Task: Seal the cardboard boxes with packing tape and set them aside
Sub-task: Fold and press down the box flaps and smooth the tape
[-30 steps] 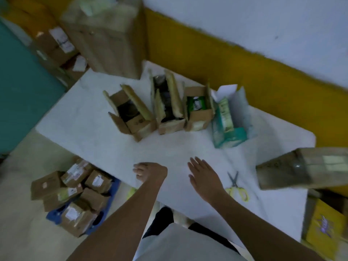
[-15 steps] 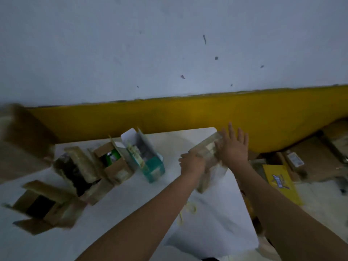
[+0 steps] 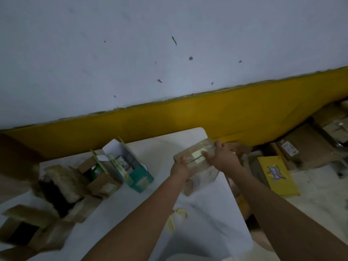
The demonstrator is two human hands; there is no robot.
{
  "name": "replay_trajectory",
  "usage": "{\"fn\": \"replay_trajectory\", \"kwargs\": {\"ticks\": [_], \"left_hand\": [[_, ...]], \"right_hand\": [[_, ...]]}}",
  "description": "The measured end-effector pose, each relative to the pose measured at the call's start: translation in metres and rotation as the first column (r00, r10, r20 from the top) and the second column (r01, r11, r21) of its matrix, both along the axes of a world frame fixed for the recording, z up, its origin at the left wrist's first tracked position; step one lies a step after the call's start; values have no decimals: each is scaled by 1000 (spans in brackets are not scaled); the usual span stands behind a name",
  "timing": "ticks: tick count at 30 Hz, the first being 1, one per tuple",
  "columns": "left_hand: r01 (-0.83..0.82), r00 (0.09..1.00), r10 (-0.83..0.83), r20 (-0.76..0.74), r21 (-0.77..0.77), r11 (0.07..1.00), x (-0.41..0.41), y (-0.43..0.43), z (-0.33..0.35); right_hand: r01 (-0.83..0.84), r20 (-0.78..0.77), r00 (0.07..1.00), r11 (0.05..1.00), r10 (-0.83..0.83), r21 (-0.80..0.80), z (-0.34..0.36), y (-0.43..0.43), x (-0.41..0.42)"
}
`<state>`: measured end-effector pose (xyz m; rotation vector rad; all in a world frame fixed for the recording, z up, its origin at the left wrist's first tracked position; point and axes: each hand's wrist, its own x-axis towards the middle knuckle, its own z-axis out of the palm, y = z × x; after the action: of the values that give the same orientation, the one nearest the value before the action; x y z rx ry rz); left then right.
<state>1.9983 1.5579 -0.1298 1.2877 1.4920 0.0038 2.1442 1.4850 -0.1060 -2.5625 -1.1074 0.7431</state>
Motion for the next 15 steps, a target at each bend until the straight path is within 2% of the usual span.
{"fn": "replay_trajectory", "kwargs": {"ticks": [5, 7, 10, 12, 13, 14, 15], "left_hand": [[-85, 992, 86, 91, -10, 996, -7, 2, -4], [-134, 977, 141, 159, -50, 990, -9, 11, -37], [-83, 981, 102, 168, -115, 990, -17, 3, -25], [56, 993, -62, 101, 57, 997, -22, -8, 4], [167, 985, -173, 4, 228, 959, -25, -11, 11], [302, 953, -281, -111, 401, 865, -29, -12, 13], [456, 890, -390, -238, 524, 720, -32, -12, 16]], "right_hand": [[34, -84, 996, 998, -30, 52, -11, -7, -3], [77, -150, 987, 992, -61, 104, -16, -15, -8], [117, -202, 976, 982, -86, 148, -23, -24, -6], [114, -220, 973, 980, -77, 165, -26, -29, -5], [112, -225, 972, 979, -71, 173, -25, -32, -5], [109, -221, 973, 976, -66, 187, -28, -34, -6], [109, -206, 976, 975, -68, 193, -31, -36, -5]]}}
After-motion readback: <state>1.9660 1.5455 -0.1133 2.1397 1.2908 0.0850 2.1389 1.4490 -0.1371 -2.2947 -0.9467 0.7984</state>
